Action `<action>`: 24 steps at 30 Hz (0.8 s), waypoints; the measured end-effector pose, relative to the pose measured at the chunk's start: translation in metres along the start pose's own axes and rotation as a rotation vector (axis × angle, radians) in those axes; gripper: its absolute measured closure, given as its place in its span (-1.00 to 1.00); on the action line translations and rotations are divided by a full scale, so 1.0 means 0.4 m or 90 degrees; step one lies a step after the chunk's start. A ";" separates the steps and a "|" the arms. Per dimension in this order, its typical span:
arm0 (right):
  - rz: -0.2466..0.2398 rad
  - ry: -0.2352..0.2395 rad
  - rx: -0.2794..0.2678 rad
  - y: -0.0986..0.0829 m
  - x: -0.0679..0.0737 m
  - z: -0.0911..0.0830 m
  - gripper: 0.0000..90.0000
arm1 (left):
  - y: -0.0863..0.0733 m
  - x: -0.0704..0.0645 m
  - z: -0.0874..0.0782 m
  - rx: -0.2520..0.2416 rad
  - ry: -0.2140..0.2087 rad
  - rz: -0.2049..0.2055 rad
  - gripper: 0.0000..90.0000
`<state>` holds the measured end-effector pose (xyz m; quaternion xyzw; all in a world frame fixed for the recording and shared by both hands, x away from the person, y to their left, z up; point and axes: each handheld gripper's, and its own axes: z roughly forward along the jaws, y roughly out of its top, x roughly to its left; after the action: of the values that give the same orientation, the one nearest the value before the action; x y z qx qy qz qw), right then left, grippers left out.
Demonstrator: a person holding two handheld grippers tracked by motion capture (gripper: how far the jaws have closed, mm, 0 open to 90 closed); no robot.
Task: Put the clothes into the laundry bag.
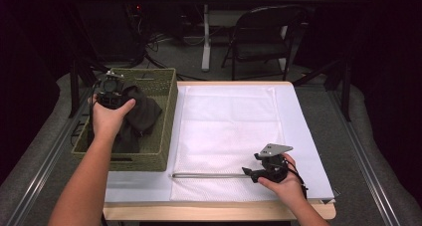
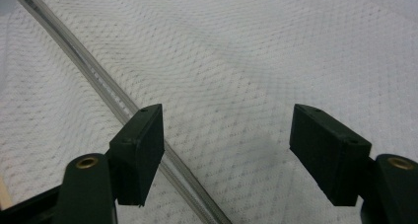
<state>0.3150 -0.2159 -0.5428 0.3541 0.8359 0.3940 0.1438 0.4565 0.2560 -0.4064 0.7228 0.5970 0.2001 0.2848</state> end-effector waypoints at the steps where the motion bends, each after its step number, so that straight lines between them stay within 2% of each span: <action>1: 0.000 0.000 0.000 0.000 0.000 0.000 -0.36 | 0.000 0.000 0.006 0.003 0.007 0.004 -0.47; 3: 0.002 0.000 0.002 -0.001 0.001 0.001 -0.36 | -0.002 -0.001 0.017 0.011 0.009 0.010 -0.47; 12: 0.000 0.002 0.002 -0.004 0.002 0.001 -0.36 | -0.013 0.008 0.081 0.040 0.008 -0.002 -0.47; 14: 0.003 0.002 0.003 -0.005 0.002 0.001 -0.36 | -0.017 0.006 0.097 0.042 0.028 0.005 -0.50; 19: 0.002 0.004 0.006 -0.007 0.002 0.001 -0.36 | -0.025 0.019 0.115 0.058 0.050 0.001 -0.51; 24: 0.002 0.004 0.006 -0.009 0.002 0.001 -0.36 | -0.036 0.049 0.128 0.086 0.072 -0.017 -0.63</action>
<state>0.3128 -0.2167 -0.5456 0.3551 0.8373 0.3917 0.1389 0.4818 0.2680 -0.4556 0.7200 0.6337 0.1963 0.2038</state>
